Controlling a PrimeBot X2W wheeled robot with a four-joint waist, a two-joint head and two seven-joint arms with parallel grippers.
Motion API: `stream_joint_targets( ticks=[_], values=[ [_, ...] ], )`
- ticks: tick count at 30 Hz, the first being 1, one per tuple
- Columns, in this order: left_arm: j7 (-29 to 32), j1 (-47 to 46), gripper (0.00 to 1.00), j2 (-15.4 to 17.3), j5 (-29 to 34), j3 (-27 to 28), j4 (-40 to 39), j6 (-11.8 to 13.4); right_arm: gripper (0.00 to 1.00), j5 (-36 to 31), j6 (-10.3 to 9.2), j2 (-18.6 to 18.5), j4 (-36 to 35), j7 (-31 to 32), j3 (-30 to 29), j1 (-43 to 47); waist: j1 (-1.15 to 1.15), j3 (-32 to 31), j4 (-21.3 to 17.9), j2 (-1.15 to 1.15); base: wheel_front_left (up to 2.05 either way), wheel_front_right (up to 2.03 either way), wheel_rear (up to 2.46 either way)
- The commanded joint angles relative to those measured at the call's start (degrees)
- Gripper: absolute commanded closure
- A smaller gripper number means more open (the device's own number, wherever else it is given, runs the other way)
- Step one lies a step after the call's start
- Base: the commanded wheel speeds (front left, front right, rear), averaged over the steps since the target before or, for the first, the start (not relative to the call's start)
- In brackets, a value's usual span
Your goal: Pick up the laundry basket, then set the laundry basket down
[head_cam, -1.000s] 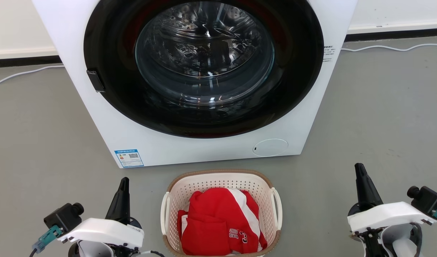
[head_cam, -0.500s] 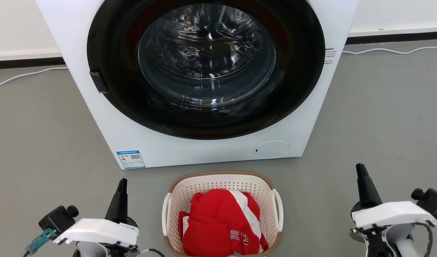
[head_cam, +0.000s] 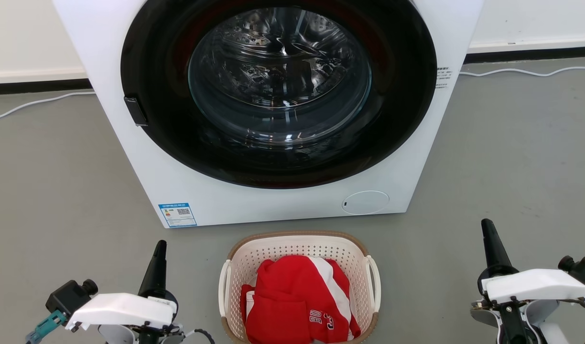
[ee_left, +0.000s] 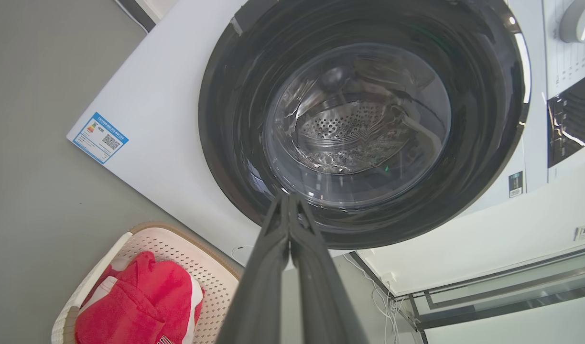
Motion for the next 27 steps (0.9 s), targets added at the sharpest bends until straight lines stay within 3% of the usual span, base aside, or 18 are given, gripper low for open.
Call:
stream_joint_targets(
  ticks=[1, 27],
  values=[
    [0.51, -1.76, 1.0, 0.55, -1.72, 1.3, -1.68, -0.74, 1.0, 1.57, 0.25, -0.19, -1.92, 0.59, 0.48, -0.05, 0.0, -0.04, 0.04, 0.0, 0.0, 0.0, 0.0],
    [4.72, -1.78, 1.0, 0.74, -16.51, 3.17, -1.76, -1.26, 1.0, 16.44, 0.34, 0.84, -3.48, 4.81, -1.26, 0.81, 0.0, -0.87, 0.64, 0.0, 0.0, 0.0, 0.0]
  ],
)
